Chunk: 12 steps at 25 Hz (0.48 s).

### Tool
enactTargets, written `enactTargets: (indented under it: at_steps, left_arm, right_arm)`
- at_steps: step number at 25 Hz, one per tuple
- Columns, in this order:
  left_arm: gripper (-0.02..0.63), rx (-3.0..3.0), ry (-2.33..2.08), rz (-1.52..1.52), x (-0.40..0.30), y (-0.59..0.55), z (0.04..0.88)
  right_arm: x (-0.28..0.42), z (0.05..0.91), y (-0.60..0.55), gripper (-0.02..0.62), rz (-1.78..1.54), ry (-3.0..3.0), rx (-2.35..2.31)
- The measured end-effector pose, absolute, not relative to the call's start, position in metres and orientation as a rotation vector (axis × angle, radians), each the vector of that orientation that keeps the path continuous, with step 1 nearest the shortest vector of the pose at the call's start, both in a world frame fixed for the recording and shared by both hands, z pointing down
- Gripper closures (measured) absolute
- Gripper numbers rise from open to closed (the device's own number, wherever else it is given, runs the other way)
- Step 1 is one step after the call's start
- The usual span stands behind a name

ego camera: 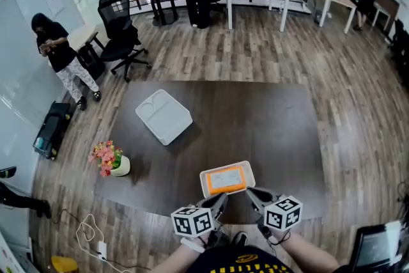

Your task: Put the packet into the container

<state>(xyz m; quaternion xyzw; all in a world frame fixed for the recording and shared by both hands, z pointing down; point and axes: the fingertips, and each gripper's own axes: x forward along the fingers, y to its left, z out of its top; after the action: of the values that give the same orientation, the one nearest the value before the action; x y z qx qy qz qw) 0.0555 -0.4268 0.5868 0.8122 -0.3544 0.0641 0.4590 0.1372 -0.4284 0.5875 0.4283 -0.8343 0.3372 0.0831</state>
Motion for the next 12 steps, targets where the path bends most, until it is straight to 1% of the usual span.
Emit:
enactTargets:
  at_steps: [4,12]
  left_arm:
    - [0.606,2.133,-0.875,0.194,0.065,-0.414,0.562]
    - [0.606,2.321,-0.942,0.287,0.086,-0.391,0.531]
  right_arm:
    - [0.128,0.564,-0.414,0.586,0.937,-2.526,1.253]
    - [0.136,0.539,-0.392,0.584,0.788,-2.576,1.296]
